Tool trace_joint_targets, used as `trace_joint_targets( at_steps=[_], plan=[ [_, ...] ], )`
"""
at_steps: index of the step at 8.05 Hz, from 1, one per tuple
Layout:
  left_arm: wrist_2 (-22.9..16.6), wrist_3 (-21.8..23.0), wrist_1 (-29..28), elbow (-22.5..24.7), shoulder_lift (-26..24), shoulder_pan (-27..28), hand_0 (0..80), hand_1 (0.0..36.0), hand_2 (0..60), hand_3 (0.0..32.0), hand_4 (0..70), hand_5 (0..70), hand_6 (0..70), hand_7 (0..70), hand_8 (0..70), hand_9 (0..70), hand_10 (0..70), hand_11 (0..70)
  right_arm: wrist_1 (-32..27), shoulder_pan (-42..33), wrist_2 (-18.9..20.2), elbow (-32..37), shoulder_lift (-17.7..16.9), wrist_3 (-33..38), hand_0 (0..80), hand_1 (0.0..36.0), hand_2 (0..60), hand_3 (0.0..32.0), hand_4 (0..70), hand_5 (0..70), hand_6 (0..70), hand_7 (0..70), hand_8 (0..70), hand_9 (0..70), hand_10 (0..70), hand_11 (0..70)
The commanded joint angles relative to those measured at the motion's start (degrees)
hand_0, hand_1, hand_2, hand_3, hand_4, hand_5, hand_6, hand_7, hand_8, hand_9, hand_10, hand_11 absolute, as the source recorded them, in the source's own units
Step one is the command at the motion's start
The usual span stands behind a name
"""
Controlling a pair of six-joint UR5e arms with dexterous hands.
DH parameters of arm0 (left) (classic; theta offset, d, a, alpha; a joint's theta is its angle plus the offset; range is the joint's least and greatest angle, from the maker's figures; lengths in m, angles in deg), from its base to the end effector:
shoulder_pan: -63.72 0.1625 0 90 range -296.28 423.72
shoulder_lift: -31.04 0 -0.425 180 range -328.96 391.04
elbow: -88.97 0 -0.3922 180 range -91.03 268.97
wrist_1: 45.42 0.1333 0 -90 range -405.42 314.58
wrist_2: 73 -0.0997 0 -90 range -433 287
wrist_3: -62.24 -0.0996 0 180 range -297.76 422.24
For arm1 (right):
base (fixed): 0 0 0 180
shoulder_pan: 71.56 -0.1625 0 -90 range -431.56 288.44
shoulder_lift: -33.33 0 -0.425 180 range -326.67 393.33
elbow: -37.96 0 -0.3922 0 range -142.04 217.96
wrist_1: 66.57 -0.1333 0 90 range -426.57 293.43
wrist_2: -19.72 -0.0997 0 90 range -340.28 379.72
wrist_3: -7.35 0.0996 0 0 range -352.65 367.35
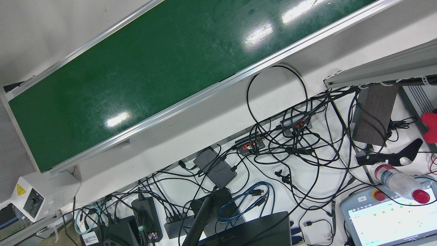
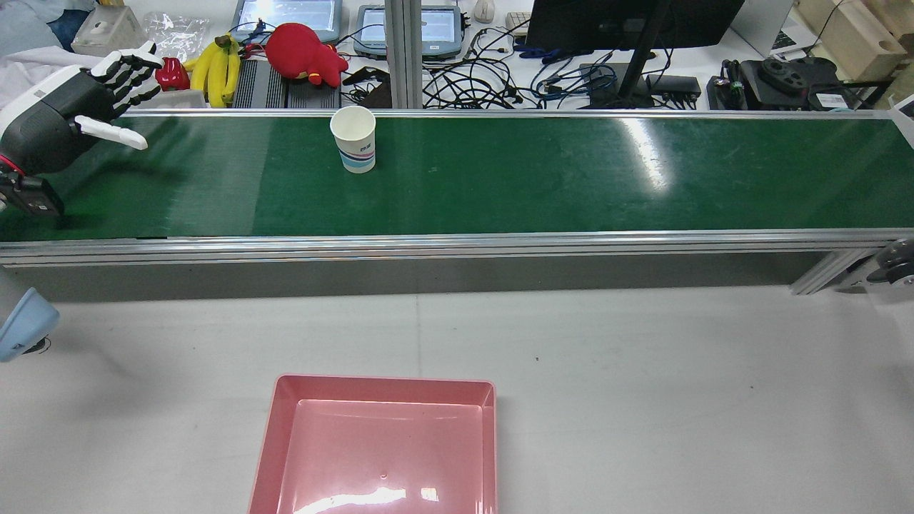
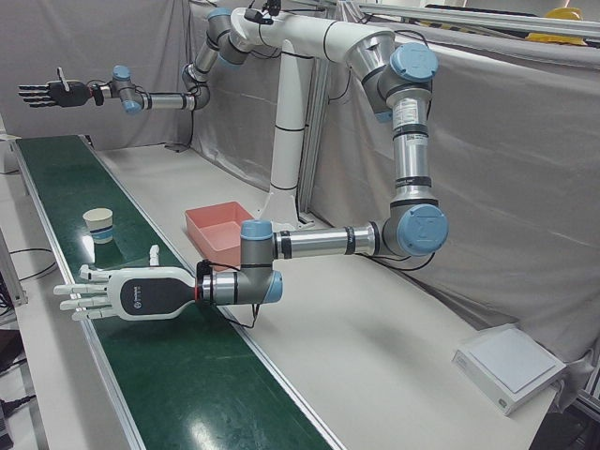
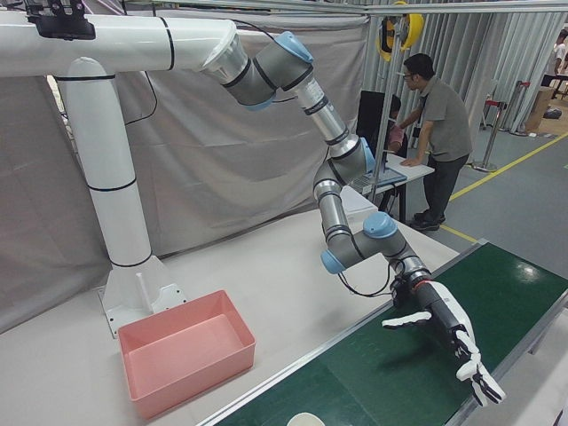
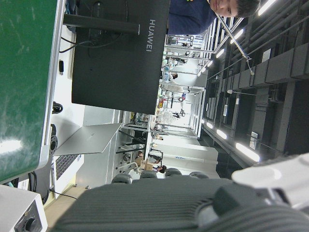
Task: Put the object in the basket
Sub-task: 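Position the open left hand at the belt edge in the cup's path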
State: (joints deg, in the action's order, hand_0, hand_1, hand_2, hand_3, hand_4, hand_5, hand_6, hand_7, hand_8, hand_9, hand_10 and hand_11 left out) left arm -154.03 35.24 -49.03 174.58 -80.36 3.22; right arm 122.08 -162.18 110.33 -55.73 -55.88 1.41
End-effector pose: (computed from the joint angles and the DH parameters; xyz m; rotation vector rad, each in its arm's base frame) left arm 0.1941 -0.6454 0.5021 0.0739 2.2790 -1.4728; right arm 0.1375 -0.4875 0.6635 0.1076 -2.0866 2.2443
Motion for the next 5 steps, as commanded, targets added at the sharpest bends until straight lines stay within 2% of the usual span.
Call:
trace_joint_targets(
  at_steps=[1,5],
  plan=[
    [-0.2,-0.4,0.0,0.5,0.1,0.1,53.0,13.3,0.0,9.8,0.0,40.9,1.5,1.9,2.6,1.2,4.5,8.4,0.0,-0.1,0.0,0.0,0.0,0.0,0.0,0.0,0.0,0.0,0.0,0.0,0.0,0.0,0.0,0.0,0.0,0.0],
    [-0.2,-1.3,0.0,0.4,0.2,0.2,51.8,12.2,0.0,10.4,0.0,40.0,1.3,1.9,2.4,1.0,4.7,8.6,0.0,0.0,0.0,0.0,0.0,0.1,0.0,0.0,0.0,0.0,0.0,0.0,0.0,0.0,0.0,0.0,0.0,0.0]
  ],
)
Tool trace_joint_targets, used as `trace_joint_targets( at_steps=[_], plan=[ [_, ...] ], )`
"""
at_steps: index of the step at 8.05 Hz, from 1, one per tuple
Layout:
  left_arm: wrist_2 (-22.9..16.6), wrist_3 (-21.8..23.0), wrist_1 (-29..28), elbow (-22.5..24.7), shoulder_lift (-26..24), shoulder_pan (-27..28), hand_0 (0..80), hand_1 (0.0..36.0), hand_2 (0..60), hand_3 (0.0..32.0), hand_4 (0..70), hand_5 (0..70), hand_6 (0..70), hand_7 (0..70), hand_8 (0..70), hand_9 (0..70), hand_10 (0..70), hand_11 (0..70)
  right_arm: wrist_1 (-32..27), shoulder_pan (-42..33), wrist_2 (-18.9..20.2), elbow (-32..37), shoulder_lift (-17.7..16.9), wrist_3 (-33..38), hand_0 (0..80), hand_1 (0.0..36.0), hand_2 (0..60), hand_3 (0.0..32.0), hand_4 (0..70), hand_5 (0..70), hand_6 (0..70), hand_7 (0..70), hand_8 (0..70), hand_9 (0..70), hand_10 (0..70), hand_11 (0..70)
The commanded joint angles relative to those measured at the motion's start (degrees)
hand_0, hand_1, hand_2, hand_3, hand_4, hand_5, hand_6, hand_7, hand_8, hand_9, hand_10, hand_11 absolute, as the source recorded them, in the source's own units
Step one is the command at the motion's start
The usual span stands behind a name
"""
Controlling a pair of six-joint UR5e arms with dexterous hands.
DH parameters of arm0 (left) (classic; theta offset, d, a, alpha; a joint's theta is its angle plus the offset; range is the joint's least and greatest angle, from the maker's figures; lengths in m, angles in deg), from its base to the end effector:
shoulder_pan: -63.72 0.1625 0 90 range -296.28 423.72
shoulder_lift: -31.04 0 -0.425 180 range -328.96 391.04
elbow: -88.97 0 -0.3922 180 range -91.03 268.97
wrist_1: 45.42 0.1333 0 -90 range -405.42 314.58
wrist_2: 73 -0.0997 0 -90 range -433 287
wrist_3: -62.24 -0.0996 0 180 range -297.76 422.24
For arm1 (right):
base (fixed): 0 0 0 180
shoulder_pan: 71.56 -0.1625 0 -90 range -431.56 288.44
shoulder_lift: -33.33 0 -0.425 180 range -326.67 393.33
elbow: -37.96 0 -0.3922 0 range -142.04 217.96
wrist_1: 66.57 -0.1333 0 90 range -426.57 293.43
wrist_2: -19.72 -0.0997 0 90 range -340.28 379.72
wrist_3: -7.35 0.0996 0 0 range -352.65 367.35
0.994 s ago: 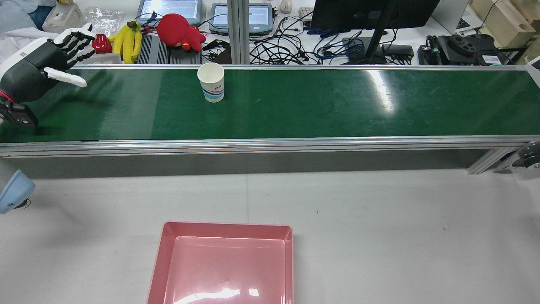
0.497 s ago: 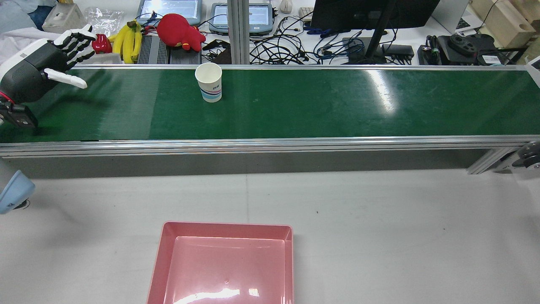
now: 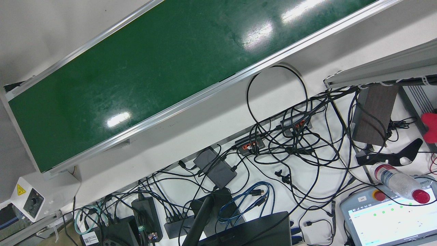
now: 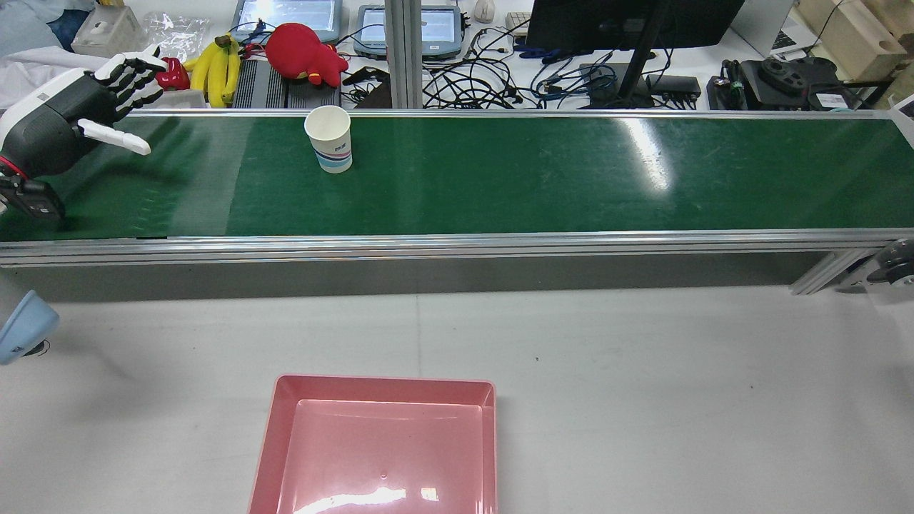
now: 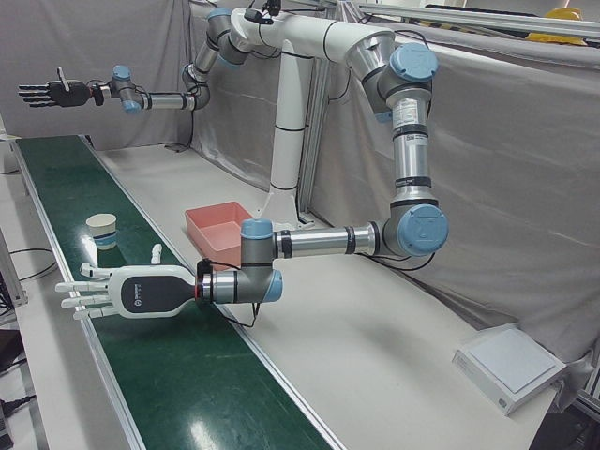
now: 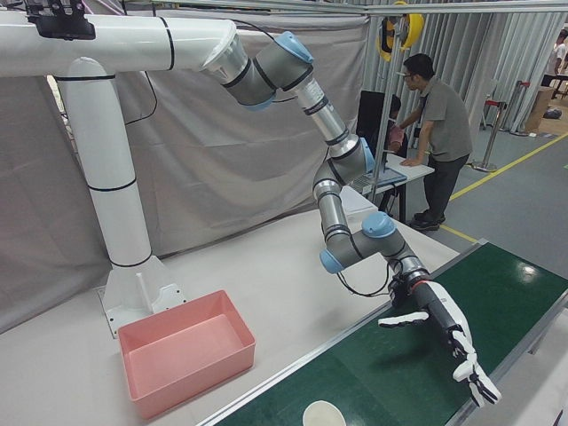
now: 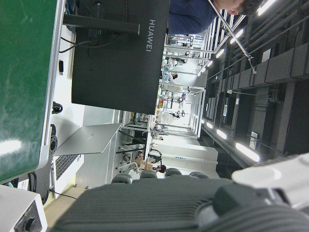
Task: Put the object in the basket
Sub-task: 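Position the open left hand at the belt edge in the cup's path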
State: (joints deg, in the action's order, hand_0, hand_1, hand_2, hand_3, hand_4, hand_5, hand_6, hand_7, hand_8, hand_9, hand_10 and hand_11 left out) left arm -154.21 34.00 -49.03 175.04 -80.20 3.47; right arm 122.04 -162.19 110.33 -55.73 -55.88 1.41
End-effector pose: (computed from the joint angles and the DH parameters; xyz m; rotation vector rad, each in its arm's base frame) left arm 0.1965 -0.6432 0.4999 0.0903 2.2743 -1.4531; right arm 0.1376 -0.4875 0.6634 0.1078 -2.0875 2.2437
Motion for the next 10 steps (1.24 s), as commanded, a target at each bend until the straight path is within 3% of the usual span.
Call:
trace_joint_targets(
  at_steps=[1,10],
  plan=[
    [0.0,-0.1,0.0,-0.1,0.1,0.0,51.9,12.4,0.0,10.0,0.0,40.2,1.4,1.8,2.5,1.1,4.7,8.7,0.0,0.0,0.0,0.0,0.0,0.0,0.0,0.0,0.0,0.0,0.0,0.0,0.0,0.0,0.0,0.0,0.0,0.0],
    [0.0,-0.1,-1.0,-0.2,1.8,0.4,51.7,12.1,0.0,10.2,0.0,38.9,1.0,1.3,2.4,1.0,4.6,8.5,0.0,0.0,0.0,0.0,0.0,0.1,0.0,0.0,0.0,0.0,0.0,0.0,0.0,0.0,0.0,0.0,0.0,0.0]
  ],
)
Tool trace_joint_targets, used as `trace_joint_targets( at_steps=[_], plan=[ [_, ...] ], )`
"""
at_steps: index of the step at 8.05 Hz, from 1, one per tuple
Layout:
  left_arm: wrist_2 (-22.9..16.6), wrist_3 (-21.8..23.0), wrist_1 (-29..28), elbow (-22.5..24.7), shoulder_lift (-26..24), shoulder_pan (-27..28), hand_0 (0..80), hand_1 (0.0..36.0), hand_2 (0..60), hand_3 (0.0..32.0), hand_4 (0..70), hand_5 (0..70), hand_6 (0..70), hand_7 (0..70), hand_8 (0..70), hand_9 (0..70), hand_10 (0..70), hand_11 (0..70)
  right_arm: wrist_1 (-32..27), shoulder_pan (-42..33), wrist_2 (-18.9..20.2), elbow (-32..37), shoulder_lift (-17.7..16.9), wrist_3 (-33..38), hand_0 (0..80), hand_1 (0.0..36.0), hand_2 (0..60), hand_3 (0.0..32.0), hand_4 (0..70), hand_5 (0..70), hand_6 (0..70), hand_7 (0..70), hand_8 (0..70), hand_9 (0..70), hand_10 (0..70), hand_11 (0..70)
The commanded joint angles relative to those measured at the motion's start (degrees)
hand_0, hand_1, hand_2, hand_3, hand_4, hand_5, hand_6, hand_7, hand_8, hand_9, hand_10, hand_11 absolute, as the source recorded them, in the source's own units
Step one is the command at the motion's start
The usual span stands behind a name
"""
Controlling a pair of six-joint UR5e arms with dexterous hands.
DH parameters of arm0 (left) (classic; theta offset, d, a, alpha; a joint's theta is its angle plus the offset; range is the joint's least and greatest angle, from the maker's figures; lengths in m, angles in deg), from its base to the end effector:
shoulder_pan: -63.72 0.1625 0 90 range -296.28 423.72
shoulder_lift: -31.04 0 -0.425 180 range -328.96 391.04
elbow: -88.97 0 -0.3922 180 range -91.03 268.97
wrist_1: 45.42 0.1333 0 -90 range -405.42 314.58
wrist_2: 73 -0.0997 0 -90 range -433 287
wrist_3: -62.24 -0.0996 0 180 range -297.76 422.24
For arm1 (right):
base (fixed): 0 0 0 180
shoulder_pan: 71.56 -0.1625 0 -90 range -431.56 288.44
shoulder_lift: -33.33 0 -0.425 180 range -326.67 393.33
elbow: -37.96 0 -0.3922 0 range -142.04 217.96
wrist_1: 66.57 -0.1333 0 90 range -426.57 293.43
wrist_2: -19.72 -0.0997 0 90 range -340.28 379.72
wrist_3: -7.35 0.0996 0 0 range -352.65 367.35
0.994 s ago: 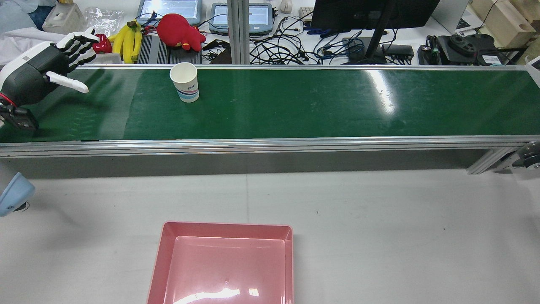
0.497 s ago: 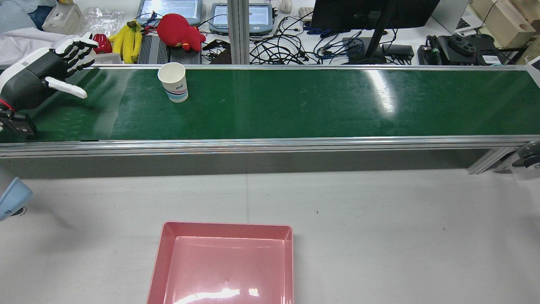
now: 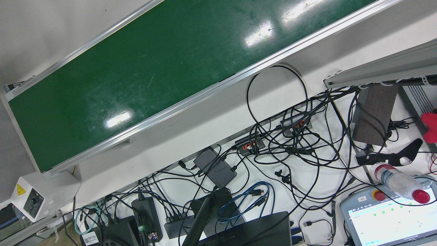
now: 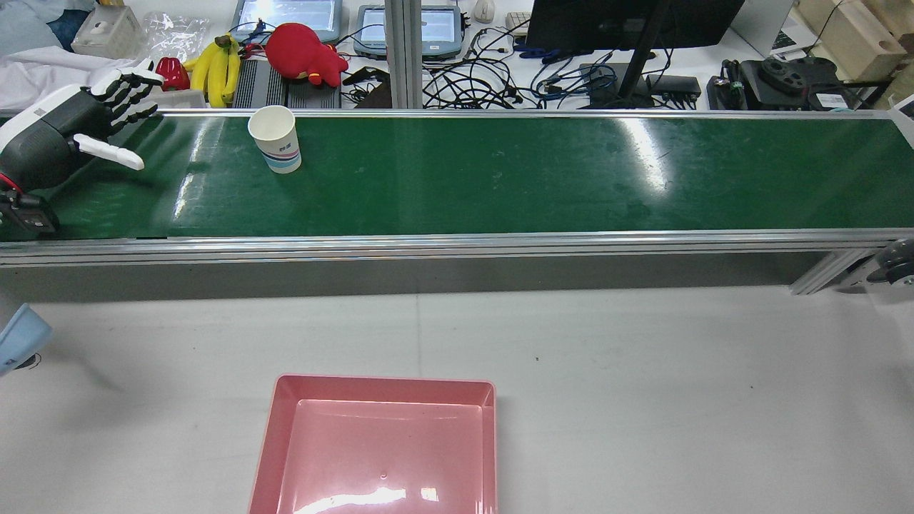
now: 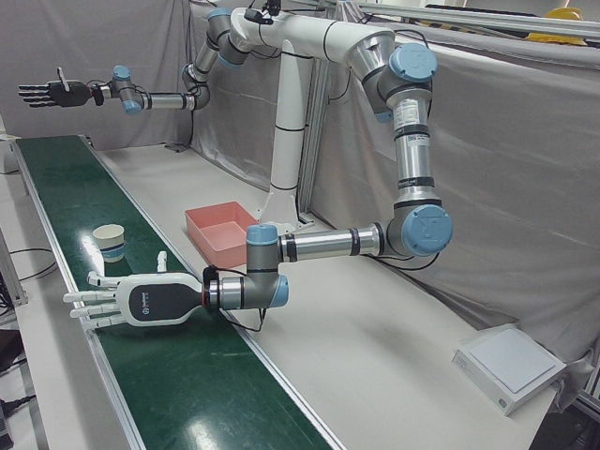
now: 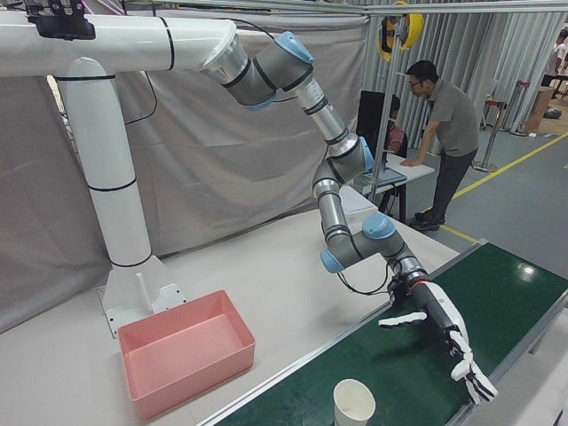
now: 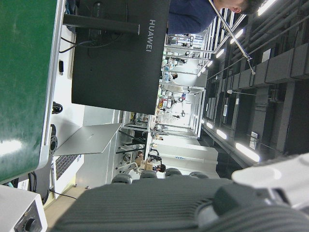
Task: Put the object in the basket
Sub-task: 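Position the open left hand at the belt edge in the cup's path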
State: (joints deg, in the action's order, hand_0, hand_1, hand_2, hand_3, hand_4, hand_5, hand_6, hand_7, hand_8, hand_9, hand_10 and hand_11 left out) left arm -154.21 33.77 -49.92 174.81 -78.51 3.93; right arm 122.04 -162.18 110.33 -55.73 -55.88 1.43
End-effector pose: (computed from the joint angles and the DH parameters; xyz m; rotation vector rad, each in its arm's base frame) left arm 0.1971 -0.6337 0.5192 0.0872 2.2519 -1.4611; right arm 0.1375 -0.4876 0.6634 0.1073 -2.0876 2.2438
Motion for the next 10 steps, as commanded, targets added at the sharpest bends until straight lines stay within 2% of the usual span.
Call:
trace_joint_targets(
  at_steps=[1,10],
  plan=[
    [0.0,0.1,-0.1,-0.1,0.1,-0.1,51.6,12.1,0.0,10.4,0.0,38.7,1.0,1.4,2.4,0.9,4.7,8.5,0.0,0.0,0.0,0.0,0.0,-0.1,0.0,0.0,0.0,0.0,0.0,0.0,0.0,0.0,0.0,0.0,0.0,0.0],
    [0.0,0.1,-0.6,-0.1,-0.1,0.5,53.0,13.4,0.0,8.2,0.0,40.3,1.7,1.8,2.5,1.0,4.6,8.6,0.0,0.0,0.0,0.0,0.0,0.0,0.0,0.0,0.0,0.0,0.0,0.0,0.0,0.0,0.0,0.0,0.0,0.0]
  ],
)
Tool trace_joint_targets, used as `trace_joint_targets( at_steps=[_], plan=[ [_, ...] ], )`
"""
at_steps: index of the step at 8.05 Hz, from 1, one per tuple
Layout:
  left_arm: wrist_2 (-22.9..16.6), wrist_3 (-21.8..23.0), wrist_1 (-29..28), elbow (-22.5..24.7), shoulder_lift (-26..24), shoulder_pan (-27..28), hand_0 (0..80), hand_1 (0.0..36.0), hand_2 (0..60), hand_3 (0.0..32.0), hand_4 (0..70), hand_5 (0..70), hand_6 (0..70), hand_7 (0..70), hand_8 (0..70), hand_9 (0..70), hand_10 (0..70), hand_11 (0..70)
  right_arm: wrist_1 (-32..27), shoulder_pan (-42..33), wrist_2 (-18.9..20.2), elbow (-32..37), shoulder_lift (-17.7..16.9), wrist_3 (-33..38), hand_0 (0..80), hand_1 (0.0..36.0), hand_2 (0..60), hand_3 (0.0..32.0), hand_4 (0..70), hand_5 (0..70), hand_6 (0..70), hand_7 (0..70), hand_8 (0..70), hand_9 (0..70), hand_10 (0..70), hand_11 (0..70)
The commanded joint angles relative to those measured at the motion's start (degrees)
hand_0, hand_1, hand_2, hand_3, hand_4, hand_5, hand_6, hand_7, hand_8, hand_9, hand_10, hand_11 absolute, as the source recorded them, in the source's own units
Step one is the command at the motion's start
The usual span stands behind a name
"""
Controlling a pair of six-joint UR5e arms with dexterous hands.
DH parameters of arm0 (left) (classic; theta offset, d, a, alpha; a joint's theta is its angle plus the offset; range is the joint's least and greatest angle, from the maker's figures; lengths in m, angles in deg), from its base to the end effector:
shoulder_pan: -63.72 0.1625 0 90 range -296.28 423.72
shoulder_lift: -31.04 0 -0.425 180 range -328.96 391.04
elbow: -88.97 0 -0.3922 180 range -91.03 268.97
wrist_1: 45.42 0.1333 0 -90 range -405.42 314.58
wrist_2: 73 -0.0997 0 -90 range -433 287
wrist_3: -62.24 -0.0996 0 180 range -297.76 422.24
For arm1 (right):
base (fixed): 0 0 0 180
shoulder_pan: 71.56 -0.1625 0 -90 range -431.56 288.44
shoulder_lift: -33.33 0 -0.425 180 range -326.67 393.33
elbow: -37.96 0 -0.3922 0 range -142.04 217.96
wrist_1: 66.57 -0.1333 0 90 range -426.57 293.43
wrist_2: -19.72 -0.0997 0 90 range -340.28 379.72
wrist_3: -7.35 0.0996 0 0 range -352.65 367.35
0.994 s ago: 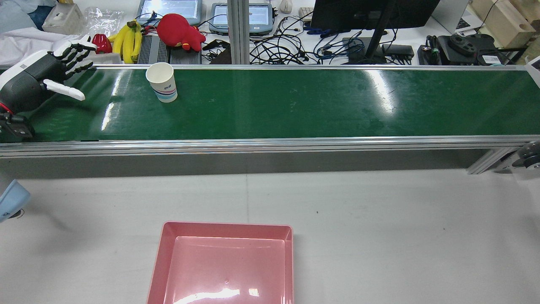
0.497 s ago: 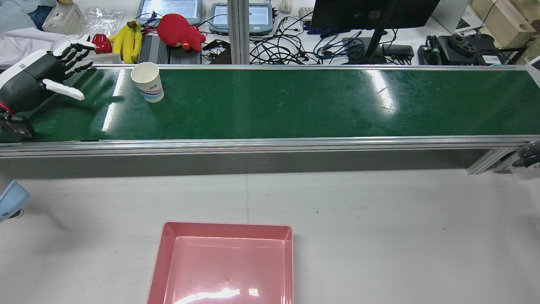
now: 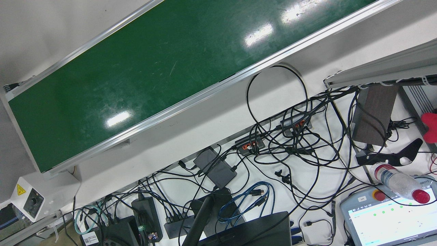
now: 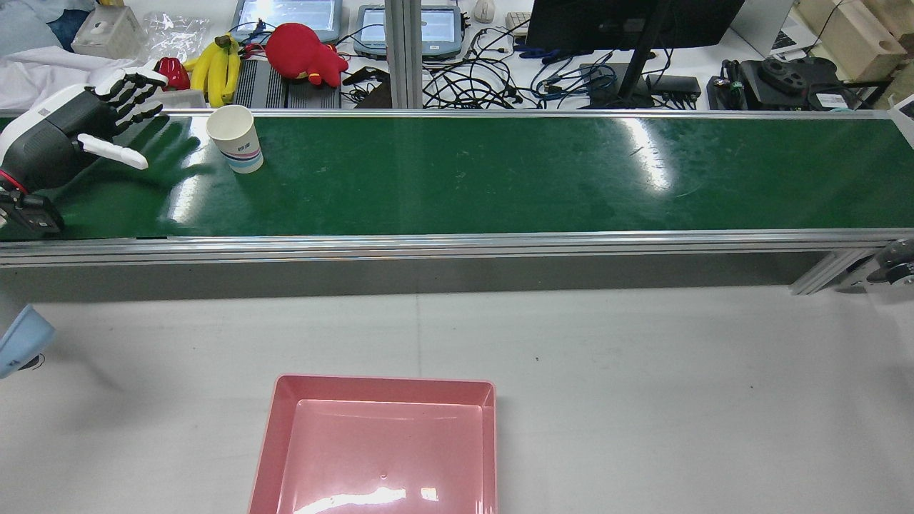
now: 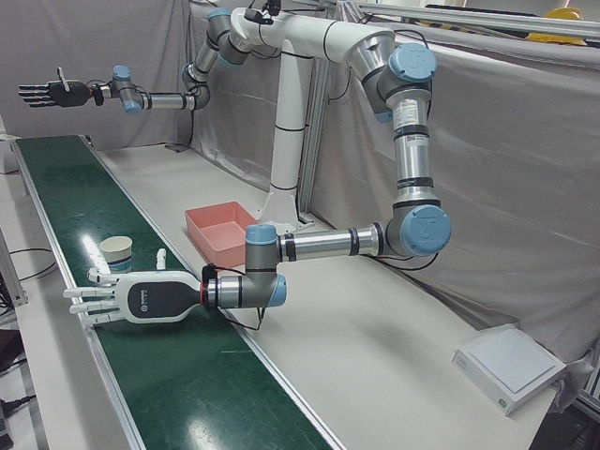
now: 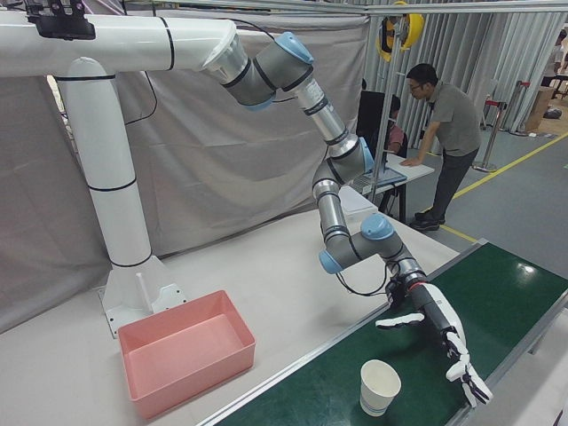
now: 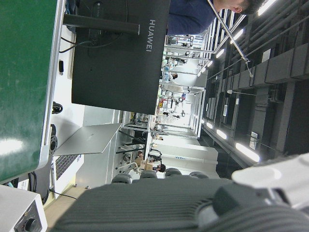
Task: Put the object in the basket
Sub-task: 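Position the open left hand at the belt edge in the cup's path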
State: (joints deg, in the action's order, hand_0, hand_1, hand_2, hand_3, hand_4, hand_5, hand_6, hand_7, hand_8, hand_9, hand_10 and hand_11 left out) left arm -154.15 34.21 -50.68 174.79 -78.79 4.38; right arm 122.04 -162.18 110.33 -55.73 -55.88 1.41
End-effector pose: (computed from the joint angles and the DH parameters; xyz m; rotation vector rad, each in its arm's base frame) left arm 0.2033 -0.6344 0.5145 0.0688 2.2715 -1.4479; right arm 0.1375 -0.4876 0.6634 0.1077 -2.0874 2.2436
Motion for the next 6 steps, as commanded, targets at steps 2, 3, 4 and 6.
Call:
trace_joint_targets(
  at_steps=[2,3,4,6],
  plan=[
    [-0.1,-0.8,1.5,0.0,0.0,-0.1,53.7,13.9,0.0,8.2,0.0,40.2,1.7,2.0,2.6,1.1,4.6,8.5,0.0,0.0,0.0,0.0,0.0,0.0,0.0,0.0,0.0,0.0,0.0,0.0,0.0,0.0,0.0,0.0,0.0,0.0],
    [-0.1,-0.9,1.7,0.0,0.0,-0.4,54.2,14.3,0.0,8.0,0.0,40.3,1.8,2.0,2.5,1.0,4.6,8.6,0.0,0.0,0.0,0.0,0.0,0.1,0.0,0.0,0.0,0.0,0.0,0.0,0.0,0.0,0.0,0.0,0.0,0.0],
    [-0.1,-2.5,2.3,0.0,0.0,-0.6,54.3,14.3,0.0,8.2,0.0,40.2,1.7,1.9,2.4,0.8,4.5,8.4,0.0,0.0,0.0,0.0,0.0,0.0,0.0,0.0,0.0,0.0,0.0,0.0,0.0,0.0,0.0,0.0,0.0,0.0],
    [-0.1,-2.6,2.3,0.1,0.0,-0.7,53.5,13.6,0.0,9.0,0.0,40.2,1.5,2.0,2.6,1.1,4.4,8.3,0.0,0.0,0.0,0.0,-0.1,0.1,0.0,0.0,0.0,0.0,0.0,0.0,0.0,0.0,0.0,0.0,0.0,0.0]
  ],
)
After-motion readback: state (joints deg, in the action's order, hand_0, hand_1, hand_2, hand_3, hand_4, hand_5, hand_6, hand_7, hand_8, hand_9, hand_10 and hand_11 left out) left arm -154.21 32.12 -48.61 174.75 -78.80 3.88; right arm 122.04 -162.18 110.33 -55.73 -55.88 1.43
